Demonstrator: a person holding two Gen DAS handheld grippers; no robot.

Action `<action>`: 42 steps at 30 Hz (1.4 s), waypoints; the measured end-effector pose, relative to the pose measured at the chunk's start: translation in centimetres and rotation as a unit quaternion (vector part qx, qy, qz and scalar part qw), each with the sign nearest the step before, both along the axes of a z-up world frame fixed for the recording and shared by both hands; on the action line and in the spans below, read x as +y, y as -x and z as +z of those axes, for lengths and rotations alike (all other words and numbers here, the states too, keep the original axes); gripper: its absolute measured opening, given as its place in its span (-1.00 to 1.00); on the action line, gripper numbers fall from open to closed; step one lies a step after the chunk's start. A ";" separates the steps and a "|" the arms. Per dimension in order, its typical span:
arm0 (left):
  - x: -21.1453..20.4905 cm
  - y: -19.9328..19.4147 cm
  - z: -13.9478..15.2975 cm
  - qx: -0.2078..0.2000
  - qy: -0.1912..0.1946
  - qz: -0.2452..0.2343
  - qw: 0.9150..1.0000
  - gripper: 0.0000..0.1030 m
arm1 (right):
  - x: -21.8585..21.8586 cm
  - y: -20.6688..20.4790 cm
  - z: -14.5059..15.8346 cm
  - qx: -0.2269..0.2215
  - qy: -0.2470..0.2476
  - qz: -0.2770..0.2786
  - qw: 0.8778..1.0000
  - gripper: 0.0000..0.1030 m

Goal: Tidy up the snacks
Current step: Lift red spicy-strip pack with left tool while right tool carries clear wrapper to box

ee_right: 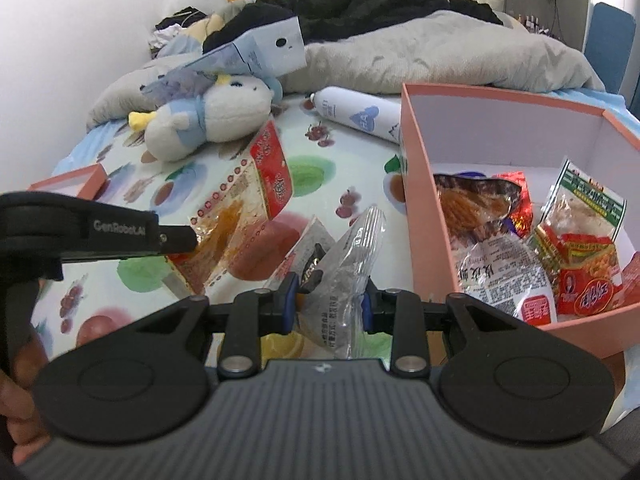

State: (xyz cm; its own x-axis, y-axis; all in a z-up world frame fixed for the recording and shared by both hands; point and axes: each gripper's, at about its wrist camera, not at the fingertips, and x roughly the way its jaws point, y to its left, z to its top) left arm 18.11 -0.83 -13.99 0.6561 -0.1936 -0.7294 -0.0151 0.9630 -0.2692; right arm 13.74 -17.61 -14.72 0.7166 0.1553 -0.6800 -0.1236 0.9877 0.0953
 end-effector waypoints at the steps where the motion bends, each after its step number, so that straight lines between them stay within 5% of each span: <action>1: -0.1 0.1 0.2 -0.001 0.002 -0.002 1.000 -0.86 | -0.1 0.0 0.2 -0.001 -0.001 0.000 1.000 -0.36; 13: -1.5 -0.2 4.4 -0.007 0.013 -0.011 1.000 -0.88 | -2.2 -0.1 3.1 -0.014 -0.022 -0.011 1.000 -0.36; 35: -9.4 -4.0 19.4 -0.133 0.020 -0.091 0.987 -0.88 | -8.9 -3.6 15.5 -0.128 -0.003 -0.056 0.990 -0.36; 42: -12.9 -5.3 20.4 -0.132 0.024 -0.116 0.984 -0.88 | -11.3 -4.3 16.0 -0.127 0.013 -0.066 0.990 -0.36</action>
State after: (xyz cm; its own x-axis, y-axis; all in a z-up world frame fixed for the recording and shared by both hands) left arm 23.36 -13.71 6.45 0.7557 -0.3909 -0.5254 0.2812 0.9183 -0.2787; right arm 18.00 -28.94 1.31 0.8777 0.0342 -0.4779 -0.0105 0.9986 0.0523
